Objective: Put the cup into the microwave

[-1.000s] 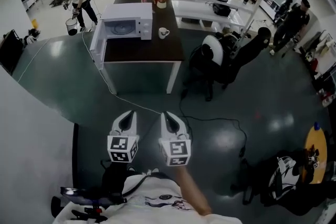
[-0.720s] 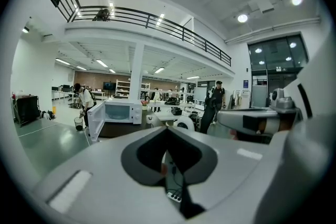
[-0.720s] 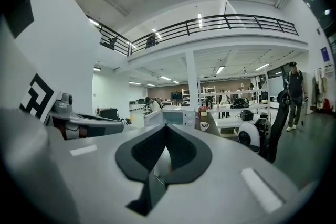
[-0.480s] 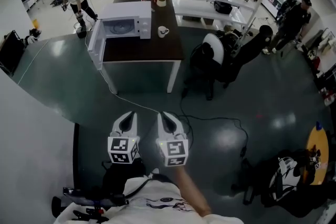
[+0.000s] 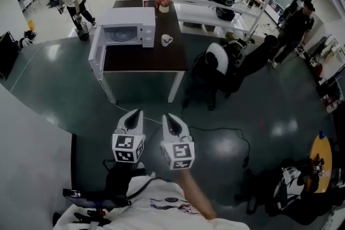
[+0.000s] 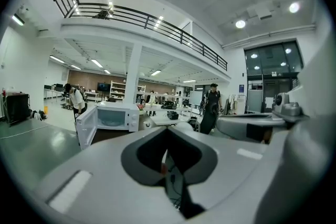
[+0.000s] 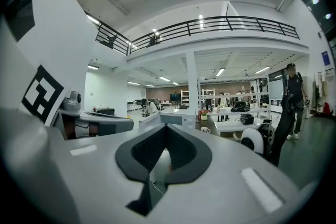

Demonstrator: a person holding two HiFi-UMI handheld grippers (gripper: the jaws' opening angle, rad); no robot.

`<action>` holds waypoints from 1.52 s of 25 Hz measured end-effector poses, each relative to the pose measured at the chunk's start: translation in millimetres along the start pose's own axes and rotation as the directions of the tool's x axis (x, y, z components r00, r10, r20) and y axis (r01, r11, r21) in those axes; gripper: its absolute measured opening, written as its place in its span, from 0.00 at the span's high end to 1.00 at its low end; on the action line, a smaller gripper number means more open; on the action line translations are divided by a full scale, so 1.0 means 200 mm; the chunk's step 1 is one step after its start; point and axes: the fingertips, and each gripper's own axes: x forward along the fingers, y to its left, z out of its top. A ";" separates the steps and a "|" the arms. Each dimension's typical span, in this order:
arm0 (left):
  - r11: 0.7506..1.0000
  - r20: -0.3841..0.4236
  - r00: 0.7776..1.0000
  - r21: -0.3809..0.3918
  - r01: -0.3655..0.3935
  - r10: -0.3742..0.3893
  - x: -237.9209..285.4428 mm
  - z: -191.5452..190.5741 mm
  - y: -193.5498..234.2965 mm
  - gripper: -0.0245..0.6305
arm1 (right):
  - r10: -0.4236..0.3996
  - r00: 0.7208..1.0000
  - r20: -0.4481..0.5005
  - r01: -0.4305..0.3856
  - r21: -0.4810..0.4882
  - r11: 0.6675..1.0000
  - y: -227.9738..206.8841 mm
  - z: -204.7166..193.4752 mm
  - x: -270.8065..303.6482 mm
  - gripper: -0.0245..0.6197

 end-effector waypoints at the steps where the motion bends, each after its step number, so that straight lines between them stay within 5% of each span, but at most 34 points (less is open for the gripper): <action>1: 1.000 -0.002 1.000 -0.009 0.006 -0.006 0.02 0.01 0.03 0.97 | 0.001 1.000 0.000 -0.001 0.000 1.000 0.00 0.01 0.03 0.96; 26: 0.993 -0.115 0.992 -0.113 0.033 -0.046 0.32 -0.11 0.46 0.97 | -0.035 0.996 -0.077 0.036 0.011 0.999 0.01 -0.06 0.55 0.96; 38: 0.997 -0.050 0.998 -0.075 -0.034 0.030 0.70 0.14 0.62 0.97 | 0.048 0.999 0.001 -0.048 0.014 0.999 -0.21 0.12 0.96 0.96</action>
